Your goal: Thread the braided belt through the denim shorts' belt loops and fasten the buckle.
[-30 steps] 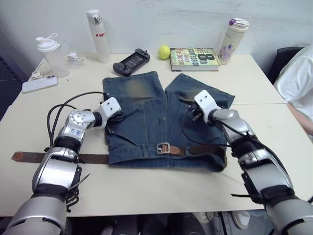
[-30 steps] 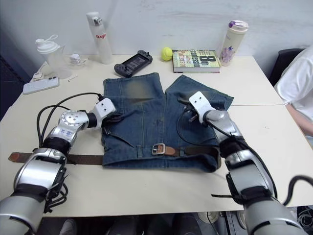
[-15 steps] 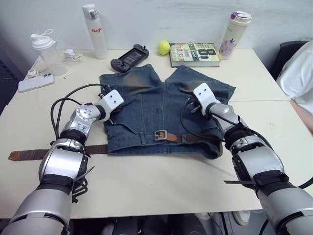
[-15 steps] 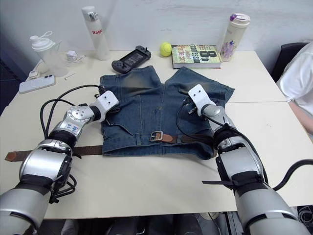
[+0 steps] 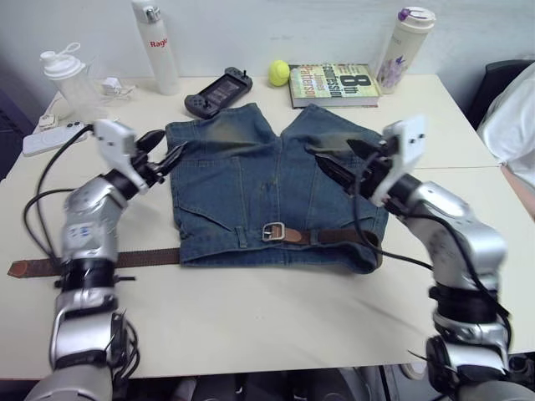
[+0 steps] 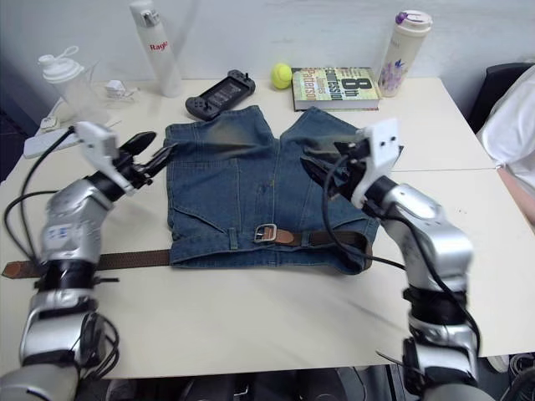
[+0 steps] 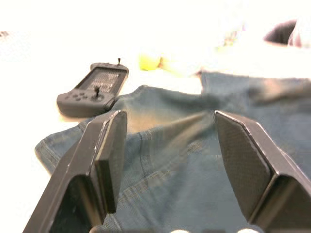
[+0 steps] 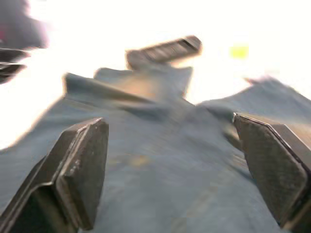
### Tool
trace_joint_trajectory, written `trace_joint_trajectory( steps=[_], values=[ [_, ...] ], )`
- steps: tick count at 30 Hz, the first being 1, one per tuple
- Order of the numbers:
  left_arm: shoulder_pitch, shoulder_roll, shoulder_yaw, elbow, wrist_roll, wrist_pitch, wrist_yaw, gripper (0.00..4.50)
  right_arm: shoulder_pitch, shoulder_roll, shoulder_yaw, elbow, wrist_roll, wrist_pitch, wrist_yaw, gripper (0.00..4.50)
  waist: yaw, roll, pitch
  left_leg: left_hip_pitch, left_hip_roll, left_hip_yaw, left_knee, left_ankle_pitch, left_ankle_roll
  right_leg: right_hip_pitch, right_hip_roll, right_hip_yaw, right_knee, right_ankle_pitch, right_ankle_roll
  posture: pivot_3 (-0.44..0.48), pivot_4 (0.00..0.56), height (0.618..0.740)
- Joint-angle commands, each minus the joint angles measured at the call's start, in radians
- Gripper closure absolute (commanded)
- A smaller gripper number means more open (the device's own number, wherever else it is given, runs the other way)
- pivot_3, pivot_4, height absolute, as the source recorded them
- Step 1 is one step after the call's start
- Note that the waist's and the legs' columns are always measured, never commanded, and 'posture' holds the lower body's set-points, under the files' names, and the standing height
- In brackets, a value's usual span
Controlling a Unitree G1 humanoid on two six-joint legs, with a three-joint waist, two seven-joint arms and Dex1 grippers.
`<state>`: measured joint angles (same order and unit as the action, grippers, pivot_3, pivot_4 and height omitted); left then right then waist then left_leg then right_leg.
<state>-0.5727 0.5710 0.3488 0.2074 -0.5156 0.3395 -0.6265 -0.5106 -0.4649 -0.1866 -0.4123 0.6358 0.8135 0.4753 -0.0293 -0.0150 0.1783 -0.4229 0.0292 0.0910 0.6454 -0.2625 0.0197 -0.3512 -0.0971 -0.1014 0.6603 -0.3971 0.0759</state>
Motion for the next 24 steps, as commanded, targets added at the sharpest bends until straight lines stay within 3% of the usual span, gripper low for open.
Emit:
trace_joint_trajectory(
  steps=[1, 7, 13, 18, 21, 24],
  values=[
    [0.145, 0.026, 0.142, -0.238, -0.227, 0.258, 0.053, 1.33, 0.086, -0.041, -0.014, -0.147, 0.132, 0.087, 0.044, 0.05, 0.001, 0.0, 0.0, 0.002, 0.0, 0.0, 0.0, 0.0, 0.0, 0.003, 0.0, 0.0, -0.001, 0.0, 0.0, 0.0, 0.15, 0.74],
    [0.532, -0.017, 0.405, -0.383, -0.538, 0.549, 0.17, 1.33, 0.212, -0.114, 0.043, -0.237, 0.158, 0.103, 0.087, 0.05, 0.001, 0.0, 0.002, 0.013, -0.002, 0.0, -0.003, -0.002, 0.002, 0.016, -0.001, 0.005, -0.01, 0.0, 0.0, 0.0, 0.15, 0.74],
    [0.773, -0.093, 0.583, -0.358, -0.696, 0.611, 0.298, 1.33, 0.244, -0.138, 0.06, -0.259, 0.158, 0.08, 0.106, 0.05, 0.007, -0.003, 0.003, 0.014, -0.002, 0.0, -0.004, -0.003, 0.001, 0.016, 0.0, 0.009, -0.015, 0.0, 0.0, 0.0, 0.15, 0.74],
    [0.812, -0.098, 0.59, -0.352, -0.773, 0.658, 0.407, 1.33, 0.235, -0.136, 0.071, -0.275, 0.165, 0.081, 0.098, 0.05, 0.002, -0.004, 0.002, 0.015, -0.003, 0.001, -0.007, -0.005, 0.001, 0.016, -0.001, 0.012, -0.015, 0.0, 0.0, 0.0, 0.15, 0.74],
    [0.765, -0.061, 0.522, -0.245, -0.78, 0.778, 0.56, 1.33, 0.228, -0.145, 0.072, -0.304, 0.184, 0.097, 0.095, 0.05, 0.002, -0.004, 0.002, 0.017, -0.003, 0.002, -0.012, -0.004, 0.0, 0.015, 0.0, 0.014, -0.016, 0.0, 0.0, 0.0, 0.15, 0.74],
    [0.695, -0.066, 0.534, -0.15, -0.844, 0.797, 0.665, 1.33, 0.217, -0.163, 0.063, -0.326, 0.201, 0.106, 0.09, 0.05, 0.009, 0.003, -0.002, 0.019, -0.004, 0.001, -0.015, -0.002, 0.002, 0.015, 0.0, 0.015, -0.014, 0.0, 0.0, 0.0, 0.15, 0.74]
  ],
)
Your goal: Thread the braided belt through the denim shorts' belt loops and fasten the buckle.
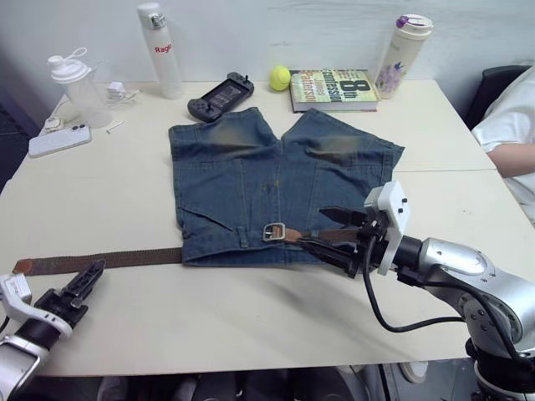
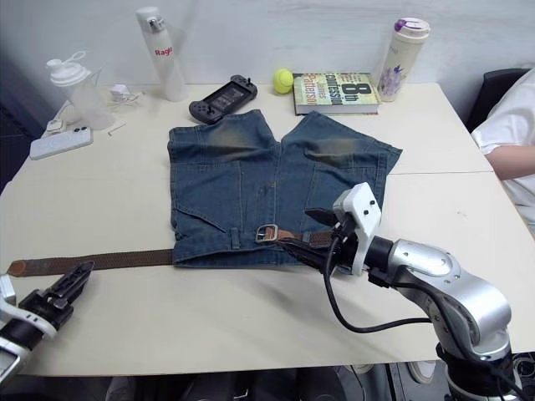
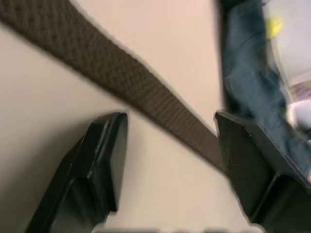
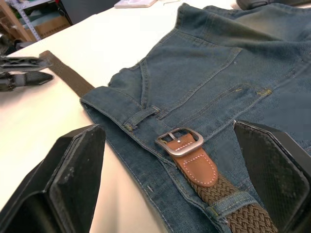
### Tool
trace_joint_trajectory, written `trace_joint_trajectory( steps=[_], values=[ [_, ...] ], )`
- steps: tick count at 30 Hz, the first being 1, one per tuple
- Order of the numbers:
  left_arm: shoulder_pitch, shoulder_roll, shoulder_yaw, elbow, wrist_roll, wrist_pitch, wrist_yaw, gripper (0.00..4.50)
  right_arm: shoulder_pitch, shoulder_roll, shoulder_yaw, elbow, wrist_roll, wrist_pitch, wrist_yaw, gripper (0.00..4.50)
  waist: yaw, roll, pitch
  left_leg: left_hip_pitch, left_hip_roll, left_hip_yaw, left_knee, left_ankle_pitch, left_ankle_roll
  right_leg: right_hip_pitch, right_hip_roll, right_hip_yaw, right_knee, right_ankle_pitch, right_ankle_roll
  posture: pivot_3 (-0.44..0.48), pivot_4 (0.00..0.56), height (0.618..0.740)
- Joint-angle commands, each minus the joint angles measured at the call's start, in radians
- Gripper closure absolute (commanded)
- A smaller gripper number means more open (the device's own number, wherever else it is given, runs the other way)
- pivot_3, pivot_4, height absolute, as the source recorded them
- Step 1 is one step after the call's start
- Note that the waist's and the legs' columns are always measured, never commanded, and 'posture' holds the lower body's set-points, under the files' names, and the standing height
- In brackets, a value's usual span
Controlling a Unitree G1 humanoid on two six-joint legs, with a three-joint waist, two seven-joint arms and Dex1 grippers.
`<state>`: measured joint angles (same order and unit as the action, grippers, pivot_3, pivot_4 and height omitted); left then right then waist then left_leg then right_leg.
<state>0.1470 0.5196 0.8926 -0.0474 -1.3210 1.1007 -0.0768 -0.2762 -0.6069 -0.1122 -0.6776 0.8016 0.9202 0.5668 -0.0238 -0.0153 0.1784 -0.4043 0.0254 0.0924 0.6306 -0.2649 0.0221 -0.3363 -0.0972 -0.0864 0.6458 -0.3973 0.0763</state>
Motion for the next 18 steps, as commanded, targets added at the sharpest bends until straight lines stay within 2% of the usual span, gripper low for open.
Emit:
trace_joint_trajectory(
  steps=[1, 4, 7, 13, 18],
  values=[
    [-0.05, -0.014, -0.004, 0.136, -0.043, 0.027, 0.146, 1.33, -0.021, -0.026, -0.018, -0.068, 0.048, 0.002, -0.005, 0.05, 0.006, 0.005, -0.003, 0.0, -0.001, 0.0, 0.0, 0.0, 0.001, 0.0, 0.0, 0.001, 0.001, 0.0, 0.0, 0.0, 0.15, 0.74],
    [-0.172, 0.002, 0.006, 0.272, -0.015, -0.038, 0.233, 1.33, -0.031, -0.03, -0.036, -0.081, 0.107, -0.002, 0.006, 0.05, 0.022, 0.008, -0.005, 0.003, -0.001, 0.0, 0.0, 0.001, 0.0, 0.0, 0.0, 0.002, 0.004, 0.0, 0.0, 0.0, 0.15, 0.74],
    [-0.264, 0.007, 0.013, 0.359, -0.008, -0.082, 0.258, 1.33, -0.018, -0.073, -0.014, -0.078, 0.092, -0.039, 0.075, 0.05, 0.024, 0.009, -0.005, 0.005, -0.001, 0.0, -0.001, 0.002, -0.001, 0.0, 0.0, 0.002, 0.007, -0.001, -0.001, 0.0, 0.15, 0.74],
    [-0.336, -0.011, 0.017, 0.438, -0.016, -0.117, 0.334, 1.33, 0.001, -0.13, 0.027, -0.063, 0.045, -0.103, 0.169, 0.05, 0.021, 0.009, -0.006, 0.005, 0.0, 0.002, -0.001, 0.002, -0.002, -0.001, 0.001, 0.003, 0.007, -0.001, -0.001, 0.0, 0.15, 0.74],
    [-0.373, -0.05, -0.007, 0.447, -0.009, -0.126, 0.386, 1.33, 0.008, -0.143, 0.047, -0.055, 0.03, -0.122, 0.188, 0.05, 0.022, 0.01, -0.006, 0.009, 0.0, 0.003, -0.002, 0.002, -0.002, 0.002, 0.001, 0.005, 0.007, -0.001, -0.001, 0.0, 0.15, 0.74]
  ],
)
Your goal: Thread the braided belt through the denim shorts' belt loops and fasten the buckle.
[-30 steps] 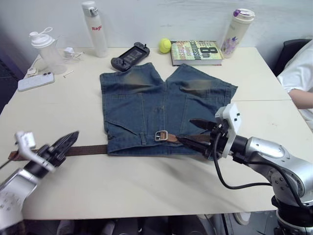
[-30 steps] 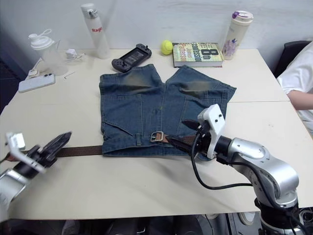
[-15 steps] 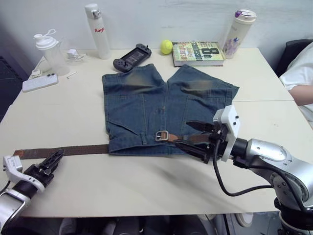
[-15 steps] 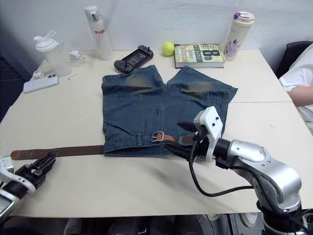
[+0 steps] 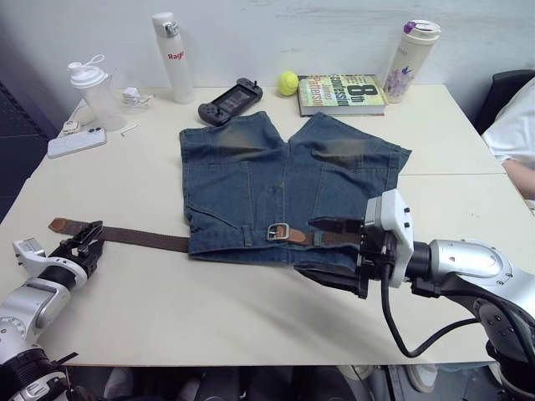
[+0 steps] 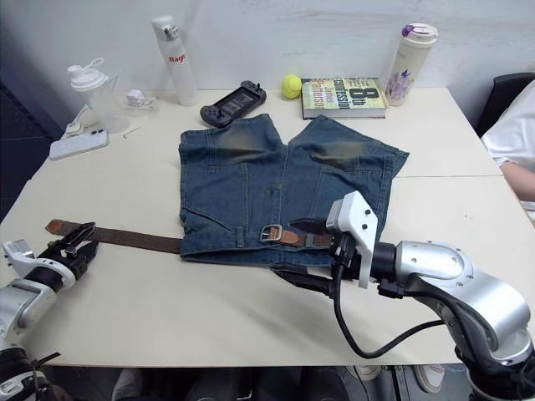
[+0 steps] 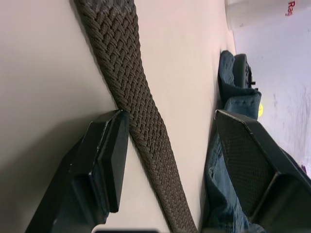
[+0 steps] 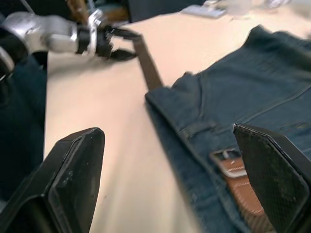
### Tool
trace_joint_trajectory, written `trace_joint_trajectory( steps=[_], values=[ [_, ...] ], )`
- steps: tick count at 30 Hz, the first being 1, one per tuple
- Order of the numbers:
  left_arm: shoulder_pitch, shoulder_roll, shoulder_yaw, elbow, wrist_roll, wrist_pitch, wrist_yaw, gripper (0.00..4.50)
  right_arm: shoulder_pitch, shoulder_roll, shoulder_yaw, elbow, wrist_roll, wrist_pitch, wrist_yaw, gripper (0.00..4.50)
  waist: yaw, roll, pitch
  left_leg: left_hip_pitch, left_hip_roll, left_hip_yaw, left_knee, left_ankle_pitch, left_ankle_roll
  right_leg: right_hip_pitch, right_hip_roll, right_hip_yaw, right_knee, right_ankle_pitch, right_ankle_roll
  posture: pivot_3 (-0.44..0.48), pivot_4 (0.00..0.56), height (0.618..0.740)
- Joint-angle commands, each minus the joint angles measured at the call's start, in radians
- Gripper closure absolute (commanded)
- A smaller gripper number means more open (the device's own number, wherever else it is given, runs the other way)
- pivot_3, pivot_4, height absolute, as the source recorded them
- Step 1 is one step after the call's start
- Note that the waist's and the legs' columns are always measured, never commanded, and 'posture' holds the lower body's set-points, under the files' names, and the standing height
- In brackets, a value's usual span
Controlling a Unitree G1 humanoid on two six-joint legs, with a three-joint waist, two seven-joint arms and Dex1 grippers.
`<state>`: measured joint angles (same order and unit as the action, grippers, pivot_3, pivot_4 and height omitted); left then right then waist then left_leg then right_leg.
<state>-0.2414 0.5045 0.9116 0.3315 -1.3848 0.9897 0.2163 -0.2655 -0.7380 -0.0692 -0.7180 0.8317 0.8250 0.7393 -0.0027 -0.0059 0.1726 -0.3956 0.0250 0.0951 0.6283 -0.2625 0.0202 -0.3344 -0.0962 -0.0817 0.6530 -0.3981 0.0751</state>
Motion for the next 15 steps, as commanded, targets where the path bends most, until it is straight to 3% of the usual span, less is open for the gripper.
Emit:
trace_joint_trajectory(
  steps=[1, 3, 6, 11, 15],
  values=[
    [0.01, -0.043, -0.027, 0.062, 0.049, -0.014, 0.11, 1.33, -0.003, -0.011, 0.004, -0.015, -0.001, -0.027, 0.015, 0.05, 0.003, 0.0, 0.0, 0.001, 0.0, 0.0, 0.0, 0.0, 0.0, 0.001, 0.0, 0.0, 0.0, 0.0, 0.0, 0.0, 0.15, 0.74],
    [0.002, -0.058, -0.038, 0.039, 0.056, -0.014, 0.164, 1.33, -0.006, -0.009, 0.001, -0.015, 0.004, -0.025, 0.011, 0.05, 0.004, 0.001, 0.0, 0.006, 0.0, 0.0, -0.001, -0.001, -0.001, 0.007, 0.0, 0.0, -0.002, -0.001, 0.001, 0.0, 0.15, 0.74],
    [-0.016, -0.088, -0.031, 0.022, 0.017, -0.001, 0.257, 2.07, -0.011, -0.004, -0.005, -0.022, 0.018, -0.019, 0.0, 0.0, 0.007, 0.003, -0.002, 0.009, 0.0, -0.001, -0.001, -0.003, -0.002, 0.011, 0.0, 0.0, -0.004, -0.001, 0.001, 0.0, 0.15, 0.74],
    [-0.044, -0.121, -0.042, -0.05, -0.031, -0.006, 0.323, 4.32, -0.008, -0.002, -0.01, -0.029, 0.026, -0.019, -0.016, 0.0, 0.023, 0.001, -0.001, 0.008, -0.001, -0.001, -0.001, -0.003, -0.003, 0.011, 0.0, 0.0, -0.007, -0.001, 0.001, 0.0, 0.15, 0.74],
    [-0.047, -0.127, -0.056, -0.078, -0.052, -0.011, 0.34, 4.47, -0.007, 0.005, -0.009, -0.029, 0.029, -0.021, -0.035, 0.0, 0.028, 0.0, 0.0, 0.006, -0.002, -0.001, 0.0, -0.003, -0.003, 0.011, -0.001, 0.001, -0.009, 0.0, 0.002, 0.0, 0.15, 0.74]
  ],
)
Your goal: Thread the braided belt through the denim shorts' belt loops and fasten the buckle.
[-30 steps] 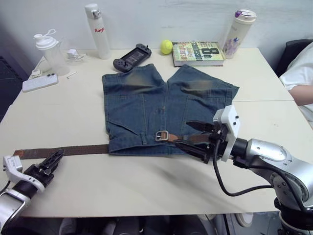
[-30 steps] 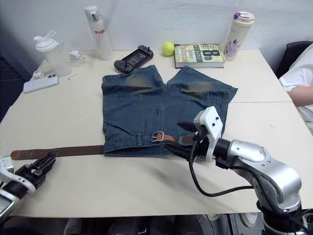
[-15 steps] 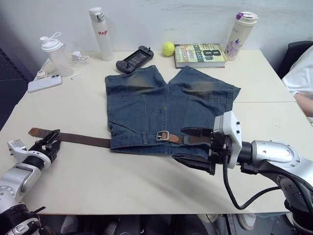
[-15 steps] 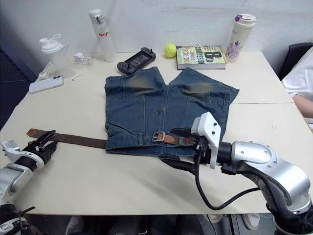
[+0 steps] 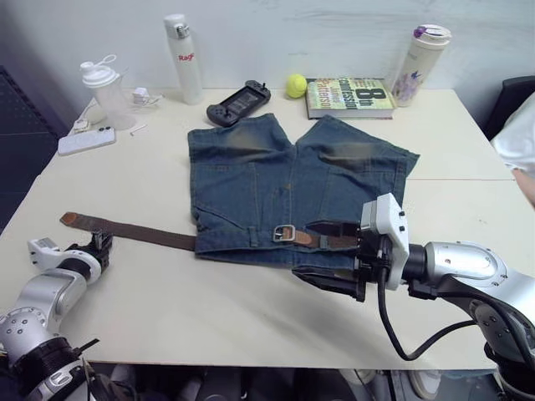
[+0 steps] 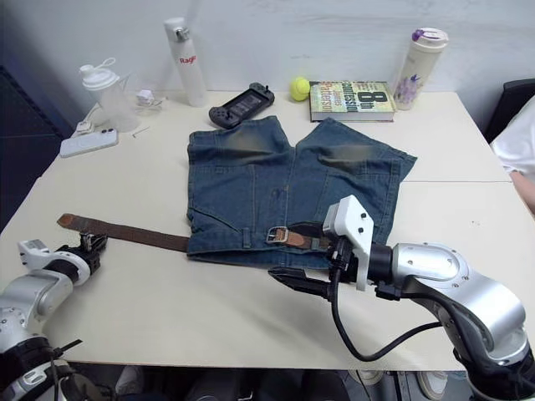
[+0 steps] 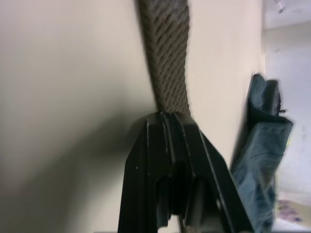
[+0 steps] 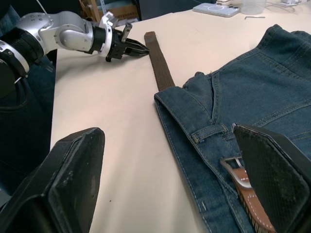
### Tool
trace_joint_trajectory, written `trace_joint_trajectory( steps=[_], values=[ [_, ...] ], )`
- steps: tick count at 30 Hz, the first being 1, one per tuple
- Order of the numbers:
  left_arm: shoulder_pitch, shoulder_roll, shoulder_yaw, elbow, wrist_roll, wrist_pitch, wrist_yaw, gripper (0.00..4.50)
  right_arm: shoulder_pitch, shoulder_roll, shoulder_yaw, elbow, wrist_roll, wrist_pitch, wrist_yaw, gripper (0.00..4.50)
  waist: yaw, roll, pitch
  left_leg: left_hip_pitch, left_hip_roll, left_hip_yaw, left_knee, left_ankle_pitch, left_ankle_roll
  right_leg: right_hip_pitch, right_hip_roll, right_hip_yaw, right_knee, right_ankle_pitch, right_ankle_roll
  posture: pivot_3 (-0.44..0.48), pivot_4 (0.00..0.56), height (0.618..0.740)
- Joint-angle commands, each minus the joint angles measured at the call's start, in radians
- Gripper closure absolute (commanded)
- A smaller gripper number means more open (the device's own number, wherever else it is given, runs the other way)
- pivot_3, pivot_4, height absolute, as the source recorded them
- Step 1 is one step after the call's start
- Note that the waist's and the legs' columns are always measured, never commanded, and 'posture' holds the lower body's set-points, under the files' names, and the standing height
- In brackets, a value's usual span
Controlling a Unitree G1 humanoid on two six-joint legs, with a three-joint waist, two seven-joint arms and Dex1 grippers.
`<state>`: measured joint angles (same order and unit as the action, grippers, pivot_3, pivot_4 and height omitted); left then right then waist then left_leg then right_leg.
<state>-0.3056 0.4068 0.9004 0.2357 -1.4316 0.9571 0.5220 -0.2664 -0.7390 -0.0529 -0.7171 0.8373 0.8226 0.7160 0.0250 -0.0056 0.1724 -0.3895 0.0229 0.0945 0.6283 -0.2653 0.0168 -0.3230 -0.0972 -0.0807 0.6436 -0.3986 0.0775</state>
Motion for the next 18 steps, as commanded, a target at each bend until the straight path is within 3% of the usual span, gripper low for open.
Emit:
trace_joint_trajectory(
  steps=[1, 7, 10, 11, 14, 18],
  values=[
    [0.018, -0.029, -0.052, 0.009, -0.005, 0.02, 0.025, 4.47, -0.005, 0.007, -0.024, -0.029, 0.023, -0.019, -0.015, 0.0, 0.001, -0.001, 0.0, 0.0, -0.001, 0.0, 0.0, 0.0, 0.0, 0.0, -0.001, 0.0, 0.0, 0.0, 0.001, 0.0, 0.15, 0.74],
    [0.046, -0.008, -0.123, -0.149, 0.072, -0.047, -0.195, 4.47, -0.002, 0.013, -0.021, -0.028, 0.022, -0.022, -0.032, 0.0, 0.003, -0.008, 0.005, -0.001, -0.002, 0.0, 0.0, 0.0, -0.001, 0.0, -0.001, 0.0, -0.001, 0.0, 0.001, 0.0, 0.15, 0.74],
    [0.074, -0.002, -0.144, -0.21, 0.121, -0.094, -0.235, 4.47, -0.005, 0.016, -0.022, -0.022, 0.025, -0.022, -0.04, 0.0, 0.001, -0.018, 0.01, -0.003, -0.001, -0.001, 0.0, -0.001, -0.003, -0.001, -0.001, 0.0, -0.001, 0.0, 0.001, 0.0, 0.15, 0.74],
    [0.08, -0.004, -0.138, -0.226, 0.115, -0.107, -0.24, 3.82, -0.006, 0.017, -0.022, -0.019, 0.024, -0.022, -0.043, 0.0, -0.002, -0.02, 0.012, -0.003, -0.001, -0.001, 0.0, -0.001, -0.004, -0.001, -0.001, 0.0, -0.002, 0.0, 0.001, 0.0, 0.15, 0.74],
    [0.103, 0.023, -0.137, -0.267, 0.139, -0.129, -0.252, 2.73, -0.006, 0.017, -0.021, -0.016, 0.025, -0.021, -0.044, 0.0, -0.015, -0.023, 0.013, -0.004, 0.0, 0.0, 0.0, -0.002, -0.003, -0.002, 0.0, 0.0, -0.005, 0.0, 0.001, 0.0, 0.15, 0.74],
    [0.166, 0.11, -0.171, -0.33, 0.216, -0.129, -0.354, 0.83, -0.004, 0.019, -0.019, -0.011, 0.026, -0.02, -0.044, 0.0, -0.031, -0.023, 0.013, -0.007, 0.002, 0.0, -0.001, -0.002, -0.002, -0.003, 0.002, -0.001, -0.009, 0.0, 0.001, 0.0, 0.15, 0.74]
  ],
)
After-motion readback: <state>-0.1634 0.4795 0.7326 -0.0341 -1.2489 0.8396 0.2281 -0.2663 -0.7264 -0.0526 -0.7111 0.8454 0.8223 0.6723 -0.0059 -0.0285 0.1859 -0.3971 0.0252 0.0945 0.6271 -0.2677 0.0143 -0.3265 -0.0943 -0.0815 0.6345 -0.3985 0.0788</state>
